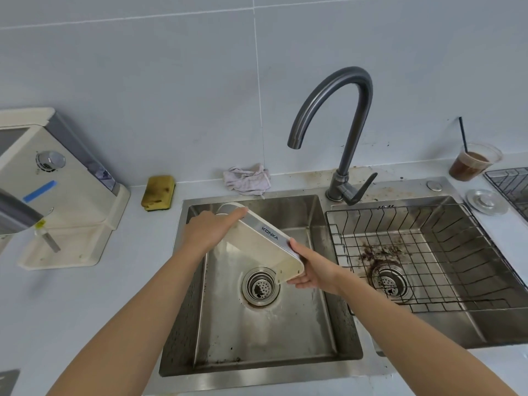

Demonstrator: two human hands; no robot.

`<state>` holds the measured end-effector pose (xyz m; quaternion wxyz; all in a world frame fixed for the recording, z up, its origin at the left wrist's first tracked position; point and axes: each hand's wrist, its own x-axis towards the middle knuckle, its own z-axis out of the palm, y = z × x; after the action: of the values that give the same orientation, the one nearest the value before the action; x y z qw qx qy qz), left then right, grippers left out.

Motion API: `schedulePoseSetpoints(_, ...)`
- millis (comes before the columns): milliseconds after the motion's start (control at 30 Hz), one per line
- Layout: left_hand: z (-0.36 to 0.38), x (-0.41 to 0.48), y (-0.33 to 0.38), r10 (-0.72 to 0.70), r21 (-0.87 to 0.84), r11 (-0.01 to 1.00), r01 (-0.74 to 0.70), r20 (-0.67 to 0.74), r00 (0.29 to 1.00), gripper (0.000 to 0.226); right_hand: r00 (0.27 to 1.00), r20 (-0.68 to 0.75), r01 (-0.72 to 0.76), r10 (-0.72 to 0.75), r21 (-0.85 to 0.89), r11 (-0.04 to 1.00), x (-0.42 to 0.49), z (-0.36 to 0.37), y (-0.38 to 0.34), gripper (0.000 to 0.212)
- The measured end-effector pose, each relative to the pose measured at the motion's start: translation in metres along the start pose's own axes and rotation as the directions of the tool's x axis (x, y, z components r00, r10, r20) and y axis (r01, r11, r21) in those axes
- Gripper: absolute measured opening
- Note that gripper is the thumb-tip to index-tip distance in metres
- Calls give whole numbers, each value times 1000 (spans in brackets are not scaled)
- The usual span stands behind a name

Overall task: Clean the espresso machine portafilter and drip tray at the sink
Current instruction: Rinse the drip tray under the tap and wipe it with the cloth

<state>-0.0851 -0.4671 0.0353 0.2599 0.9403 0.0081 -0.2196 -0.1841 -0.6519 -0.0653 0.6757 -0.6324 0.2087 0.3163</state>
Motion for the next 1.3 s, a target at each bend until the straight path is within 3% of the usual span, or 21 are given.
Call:
schedulePoseSetpoints(167, 3, -3, -5, -47, 106, 993, 45, 19, 999, 82, 994, -46, -110, 104, -150, 983, 0, 1, 0, 90)
schedulePoseSetpoints(433, 7, -7, -12, -104, 139, 985, 101, 17, 994, 83, 988, -72, -147, 135, -209, 967, -4, 3, -3, 89)
schedulePoseSetpoints(733, 10, -10, -21, -117, 20, 993, 117, 22, 993, 84, 987, -134, -120, 85, -279, 953, -7, 0, -10, 80)
schedulePoseSetpoints(900, 9, -9, -28, -130, -158, 978, 136, 49, 990, 86, 984, -178, -88, 29, -336, 938, -6, -2, -17, 79)
schedulePoseSetpoints(1067, 9, -14, -42, 20, -432, 901, 36, 125, 992, 71, 970, -198, 54, -143, -397, 916, -5, -8, -25, 55)
schedulePoseSetpoints(1167, 12, -12, -53, 112, -604, 797, 10, 165, 980, 63, 949, -166, 164, -269, -470, 868, -8, -11, -34, 32)
schedulePoseSetpoints(1233, 15, -8, -59, 148, -748, 663, 35, 176, 973, 58, 927, -126, 245, -352, -507, 827, -7, -12, -39, 42)
schedulePoseSetpoints(1300, 20, -3, -65, 167, -860, 505, 74, 181, 969, 55, 905, -107, 303, -412, -517, 800, -4, -10, -41, 67)
